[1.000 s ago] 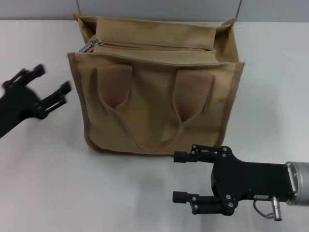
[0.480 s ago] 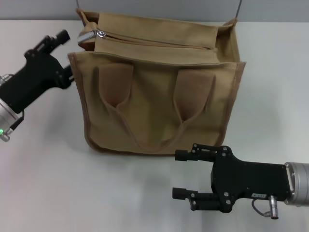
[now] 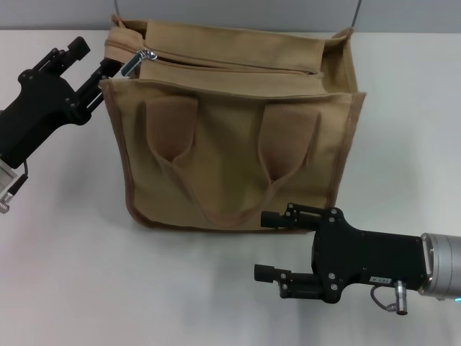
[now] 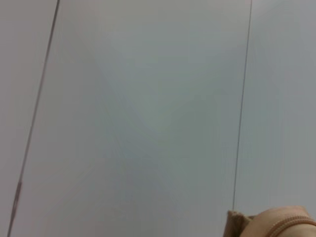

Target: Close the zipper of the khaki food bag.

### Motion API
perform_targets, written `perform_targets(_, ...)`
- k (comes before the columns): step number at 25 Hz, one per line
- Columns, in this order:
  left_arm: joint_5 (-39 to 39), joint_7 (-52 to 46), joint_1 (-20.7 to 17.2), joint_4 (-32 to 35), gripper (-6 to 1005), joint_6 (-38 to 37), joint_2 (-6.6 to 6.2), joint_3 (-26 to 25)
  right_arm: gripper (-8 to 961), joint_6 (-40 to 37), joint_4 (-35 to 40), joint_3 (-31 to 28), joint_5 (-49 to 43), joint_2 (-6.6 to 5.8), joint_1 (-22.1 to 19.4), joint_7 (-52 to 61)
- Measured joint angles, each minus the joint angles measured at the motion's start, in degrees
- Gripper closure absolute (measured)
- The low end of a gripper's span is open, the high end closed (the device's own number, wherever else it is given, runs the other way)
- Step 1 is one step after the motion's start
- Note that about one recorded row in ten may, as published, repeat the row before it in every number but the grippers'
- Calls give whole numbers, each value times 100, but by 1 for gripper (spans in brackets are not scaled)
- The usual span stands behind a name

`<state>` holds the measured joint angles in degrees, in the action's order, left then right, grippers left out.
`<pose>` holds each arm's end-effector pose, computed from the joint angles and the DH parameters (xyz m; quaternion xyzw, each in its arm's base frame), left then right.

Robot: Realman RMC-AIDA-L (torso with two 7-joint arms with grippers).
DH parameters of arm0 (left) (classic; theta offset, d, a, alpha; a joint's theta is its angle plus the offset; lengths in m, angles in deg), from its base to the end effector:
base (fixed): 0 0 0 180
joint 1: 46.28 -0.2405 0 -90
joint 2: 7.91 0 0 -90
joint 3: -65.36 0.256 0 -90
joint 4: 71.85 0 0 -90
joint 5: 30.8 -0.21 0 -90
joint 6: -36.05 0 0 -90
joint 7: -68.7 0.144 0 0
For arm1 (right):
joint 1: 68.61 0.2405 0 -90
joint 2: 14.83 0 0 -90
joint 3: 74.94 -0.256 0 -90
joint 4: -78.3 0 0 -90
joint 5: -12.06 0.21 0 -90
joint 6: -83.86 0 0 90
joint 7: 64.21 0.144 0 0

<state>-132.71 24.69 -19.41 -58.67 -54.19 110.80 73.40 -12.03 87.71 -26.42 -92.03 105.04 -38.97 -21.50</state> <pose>-0.3004 0.3115 0.0154 -0.7900 -0.1840 -0.4311 0.3951 0.2520 0.2471 -0.0774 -0.9297 0.0844 0.3557 0.0445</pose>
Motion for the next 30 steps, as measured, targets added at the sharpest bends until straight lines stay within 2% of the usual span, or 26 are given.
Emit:
perform_targets(1, 1, 12, 0, 0, 188, -26, 2, 10, 221, 9, 0, 0, 2, 0, 3, 0)
perform_targets(6, 5, 15, 5, 0, 373, -220, 9, -5, 221, 119, 0, -1, 4, 1, 41, 0)
perform_targets(9, 26, -23, 16, 0, 607, -355, 11, -12, 221, 144, 0, -1, 4, 1, 48, 0)
perform_targets(14, 46, -30, 16, 0, 832, -415, 4, 2, 221, 204, 0, -1, 35, 1, 56, 0)
perform_targets(30, 175, -37, -215, -40, 846, -503, -9, -293, 222, 276, -18, -1, 143, 0, 68, 0)
